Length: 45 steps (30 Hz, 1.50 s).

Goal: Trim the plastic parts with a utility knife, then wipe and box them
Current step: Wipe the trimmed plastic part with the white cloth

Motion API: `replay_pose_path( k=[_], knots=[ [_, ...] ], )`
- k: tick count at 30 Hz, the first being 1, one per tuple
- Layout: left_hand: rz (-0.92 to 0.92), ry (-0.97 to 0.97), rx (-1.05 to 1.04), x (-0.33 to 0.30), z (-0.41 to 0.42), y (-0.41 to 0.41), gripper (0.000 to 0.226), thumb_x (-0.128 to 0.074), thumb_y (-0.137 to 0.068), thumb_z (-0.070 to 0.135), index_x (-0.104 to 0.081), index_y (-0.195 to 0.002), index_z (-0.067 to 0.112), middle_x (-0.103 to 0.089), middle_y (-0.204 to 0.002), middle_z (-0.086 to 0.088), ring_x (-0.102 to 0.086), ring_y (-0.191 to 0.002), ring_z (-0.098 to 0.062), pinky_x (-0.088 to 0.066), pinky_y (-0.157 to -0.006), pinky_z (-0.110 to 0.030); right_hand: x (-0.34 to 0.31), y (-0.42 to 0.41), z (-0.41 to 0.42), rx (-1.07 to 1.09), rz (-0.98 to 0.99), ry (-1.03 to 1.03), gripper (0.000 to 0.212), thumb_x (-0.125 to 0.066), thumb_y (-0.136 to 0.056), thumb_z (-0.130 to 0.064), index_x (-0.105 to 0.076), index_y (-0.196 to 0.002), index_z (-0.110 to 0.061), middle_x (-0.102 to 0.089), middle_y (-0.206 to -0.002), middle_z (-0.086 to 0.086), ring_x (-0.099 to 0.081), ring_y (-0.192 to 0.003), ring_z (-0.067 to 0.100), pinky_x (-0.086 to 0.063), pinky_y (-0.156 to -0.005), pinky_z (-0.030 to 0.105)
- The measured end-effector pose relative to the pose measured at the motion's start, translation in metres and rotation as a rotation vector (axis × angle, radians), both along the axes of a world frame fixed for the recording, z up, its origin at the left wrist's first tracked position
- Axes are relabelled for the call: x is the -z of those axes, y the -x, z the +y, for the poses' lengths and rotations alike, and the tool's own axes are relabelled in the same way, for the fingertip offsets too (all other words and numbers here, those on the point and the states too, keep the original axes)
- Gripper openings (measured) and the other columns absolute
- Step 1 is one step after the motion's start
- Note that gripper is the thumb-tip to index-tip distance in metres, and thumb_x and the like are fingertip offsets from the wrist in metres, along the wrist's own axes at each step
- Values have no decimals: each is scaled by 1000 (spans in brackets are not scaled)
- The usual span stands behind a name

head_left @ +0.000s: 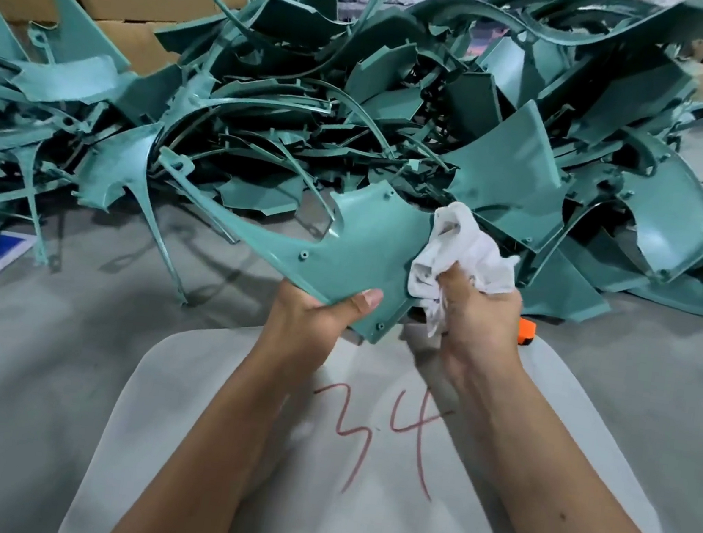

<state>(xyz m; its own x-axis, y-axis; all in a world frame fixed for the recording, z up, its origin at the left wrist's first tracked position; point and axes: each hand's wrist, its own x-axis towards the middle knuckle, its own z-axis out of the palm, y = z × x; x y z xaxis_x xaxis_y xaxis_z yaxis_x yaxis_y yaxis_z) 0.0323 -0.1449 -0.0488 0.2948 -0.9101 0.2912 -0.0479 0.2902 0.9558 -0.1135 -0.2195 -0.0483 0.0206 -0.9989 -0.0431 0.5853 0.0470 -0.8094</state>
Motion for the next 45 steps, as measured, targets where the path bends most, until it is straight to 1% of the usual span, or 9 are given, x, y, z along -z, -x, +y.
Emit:
replay_pose_path(
  k=[7,11,15,19,23,26,32,39,45],
  knots=[
    [58,-175,217,-5,7,-34,34,-76,-74,6,-82,-99,28,-79,-110,1,-75,-103,-17,-59,-83,-24,-8,27,-14,-189,388,311,13,-61,-96,10,-70,-102,3,-75,-95,18,-71,-84,29,-61,-75,57],
    [45,-154,109,-4,4,-37,25,-75,-83,6,-73,-106,17,-80,-106,-1,-76,-99,-21,-60,-79,-25,-11,33,-10,-277,662,454,31,-59,-98,5,-67,-82,-21,-68,-66,-18,-58,-56,-5,-46,-53,12],
    [110,-18,-157,-3,-3,-31,13,-68,-96,9,-71,-107,16,-80,-100,-3,-77,-90,-22,-62,-74,-31,-7,18,-3,-256,717,506,20,-68,-98,-2,-70,-87,-19,-72,-75,-12,-61,-66,-1,-47,-62,15],
    [247,46,-378,-3,-6,-20,10,-74,-93,20,-75,-103,18,-79,-99,-5,-76,-88,-23,-64,-77,-43,-3,9,0,-293,697,455,7,-74,-95,-6,-73,-93,-13,-74,-77,-2,-62,-70,4,-50,-65,19],
    [749,39,-284,-9,-8,6,53,-79,-75,31,-66,-121,10,-77,-113,-10,-75,-103,-29,-63,-82,-46,-1,-1,2,-111,666,478,7,-78,-91,-3,-76,-98,-6,-73,-83,-6,-65,-71,-2,-48,-67,15],
    [645,-35,-293,-4,-6,22,68,-81,-72,35,-58,-130,8,-75,-118,-8,-72,-111,-30,-62,-86,-43,1,-10,10,-116,592,469,8,-78,-92,-5,-77,-100,-5,-78,-90,2,-72,-79,10,-57,-69,24],
    [447,-30,-50,-4,-4,6,32,-72,-79,21,-73,-111,22,-76,-117,-5,-73,-107,-28,-61,-89,-45,-1,-6,10,-66,491,511,24,-75,-94,-5,-73,-82,-25,-73,-72,-18,-64,-65,-5,-48,-60,12],
    [350,-10,57,-7,-5,-9,33,-76,-82,12,-74,-113,22,-75,-120,-6,-72,-110,-26,-60,-90,-38,0,-5,6,-103,250,470,21,-74,-95,-7,-79,-89,-27,-77,-88,-5,-71,-82,11,-57,-72,28],
    [264,-37,79,-16,5,-41,36,-84,-73,27,-78,-108,34,-75,-120,-4,-73,-109,-27,-62,-84,-40,-3,-8,8,-343,102,399,20,-70,-98,-20,-63,-104,-3,-70,-76,12,-66,-63,30,-57,-59,40]
  ],
)
